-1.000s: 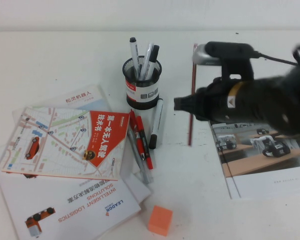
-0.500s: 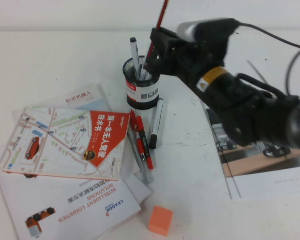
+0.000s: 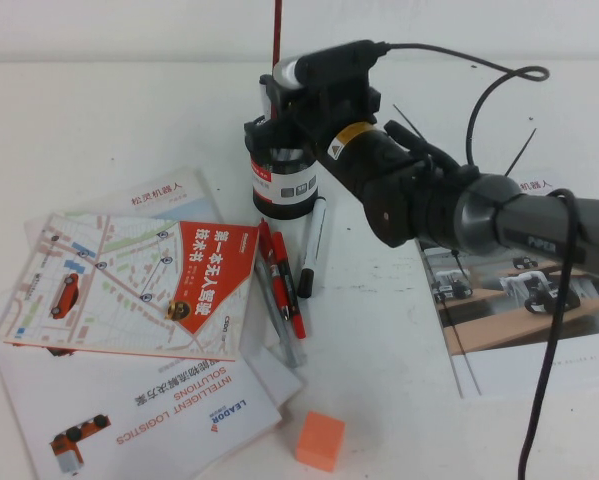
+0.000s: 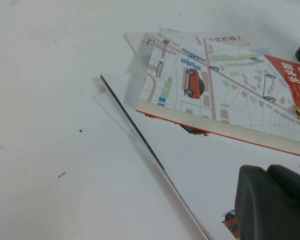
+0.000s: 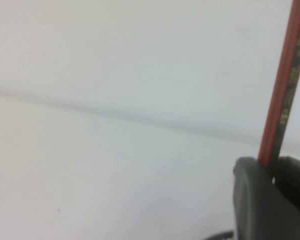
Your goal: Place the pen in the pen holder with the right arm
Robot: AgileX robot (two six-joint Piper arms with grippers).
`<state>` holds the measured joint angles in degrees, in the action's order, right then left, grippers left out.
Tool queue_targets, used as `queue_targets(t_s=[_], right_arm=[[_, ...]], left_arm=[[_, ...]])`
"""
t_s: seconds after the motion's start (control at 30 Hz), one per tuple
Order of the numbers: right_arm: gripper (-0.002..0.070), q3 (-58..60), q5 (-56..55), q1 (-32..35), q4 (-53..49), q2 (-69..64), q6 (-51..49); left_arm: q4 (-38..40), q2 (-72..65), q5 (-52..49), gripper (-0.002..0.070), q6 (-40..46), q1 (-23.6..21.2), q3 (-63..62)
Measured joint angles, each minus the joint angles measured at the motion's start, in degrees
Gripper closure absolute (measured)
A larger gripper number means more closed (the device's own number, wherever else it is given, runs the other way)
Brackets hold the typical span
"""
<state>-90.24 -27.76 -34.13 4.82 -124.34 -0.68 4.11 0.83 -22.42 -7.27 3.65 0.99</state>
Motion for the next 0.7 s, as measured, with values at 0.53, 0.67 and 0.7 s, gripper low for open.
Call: queue_targets(t_s=[0.53, 0.67, 0.7], right_arm=[[0.0657, 1.4, 19.9, 0.0, 12.4, 14.4, 1.7], [0.0687, 11.1, 17.2, -0.5, 12.3, 24.7, 1.9], [0.0689, 14.7, 15.5, -0.8, 12.2, 27.6, 1.9]], left_arm=[[0.0, 0.0, 0.0, 0.0678, 0.0, 0.0, 0.0], [0.0, 0.0, 0.0, 0.0678, 0.0, 0.0, 0.0], [0.0, 0.0, 0.0, 0.0677, 0.0, 0.0, 0.0]])
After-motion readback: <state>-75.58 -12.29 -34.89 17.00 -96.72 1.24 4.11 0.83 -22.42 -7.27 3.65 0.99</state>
